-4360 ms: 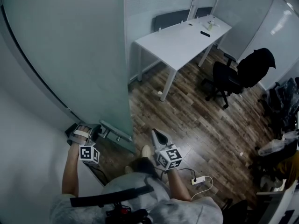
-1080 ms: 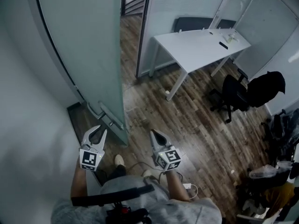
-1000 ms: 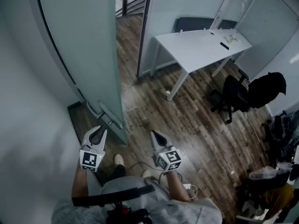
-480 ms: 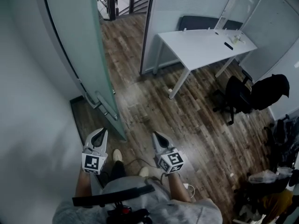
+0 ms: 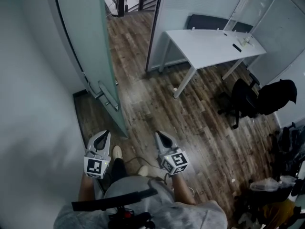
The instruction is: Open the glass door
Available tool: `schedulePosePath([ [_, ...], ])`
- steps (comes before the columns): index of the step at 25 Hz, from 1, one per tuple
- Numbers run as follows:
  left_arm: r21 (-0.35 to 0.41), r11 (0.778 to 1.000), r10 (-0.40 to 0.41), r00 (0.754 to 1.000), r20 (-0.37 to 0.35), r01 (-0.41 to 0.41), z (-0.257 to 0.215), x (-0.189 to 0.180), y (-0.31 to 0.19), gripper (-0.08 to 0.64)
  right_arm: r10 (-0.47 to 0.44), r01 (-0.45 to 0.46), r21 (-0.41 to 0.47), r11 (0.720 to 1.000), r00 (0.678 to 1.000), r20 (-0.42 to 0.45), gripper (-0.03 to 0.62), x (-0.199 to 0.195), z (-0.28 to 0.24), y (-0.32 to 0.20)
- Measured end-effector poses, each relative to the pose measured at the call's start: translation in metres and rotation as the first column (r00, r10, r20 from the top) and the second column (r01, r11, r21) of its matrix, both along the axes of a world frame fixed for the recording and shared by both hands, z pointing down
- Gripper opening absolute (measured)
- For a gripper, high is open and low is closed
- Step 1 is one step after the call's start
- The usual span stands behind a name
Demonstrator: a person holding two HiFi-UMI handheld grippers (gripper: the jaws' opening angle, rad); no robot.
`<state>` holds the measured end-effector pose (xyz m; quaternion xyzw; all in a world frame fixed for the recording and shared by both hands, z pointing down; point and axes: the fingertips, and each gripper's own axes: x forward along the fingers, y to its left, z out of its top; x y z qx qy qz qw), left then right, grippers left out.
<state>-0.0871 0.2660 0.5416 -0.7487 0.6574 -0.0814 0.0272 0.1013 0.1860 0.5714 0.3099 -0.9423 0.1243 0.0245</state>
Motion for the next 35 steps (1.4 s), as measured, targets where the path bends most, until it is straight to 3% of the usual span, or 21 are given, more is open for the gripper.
schedulePosePath([
  [12, 0.002, 1.0, -0.03, 1.0, -0.005, 0.03, 0.004, 0.009, 0.021, 0.005, -0.033, 0.033, -0.004, 0.999, 0.999, 0.006, 0.002, 0.004, 0.003, 0.025],
  [35, 0.004, 1.0, -0.007, 0.999, 0.033, 0.007, 0.001, 0.013, 0.021, 0.005, -0.031, 0.031, -0.001, 1.0, 0.999, 0.008, 0.002, 0.007, 0.004, 0.028],
])
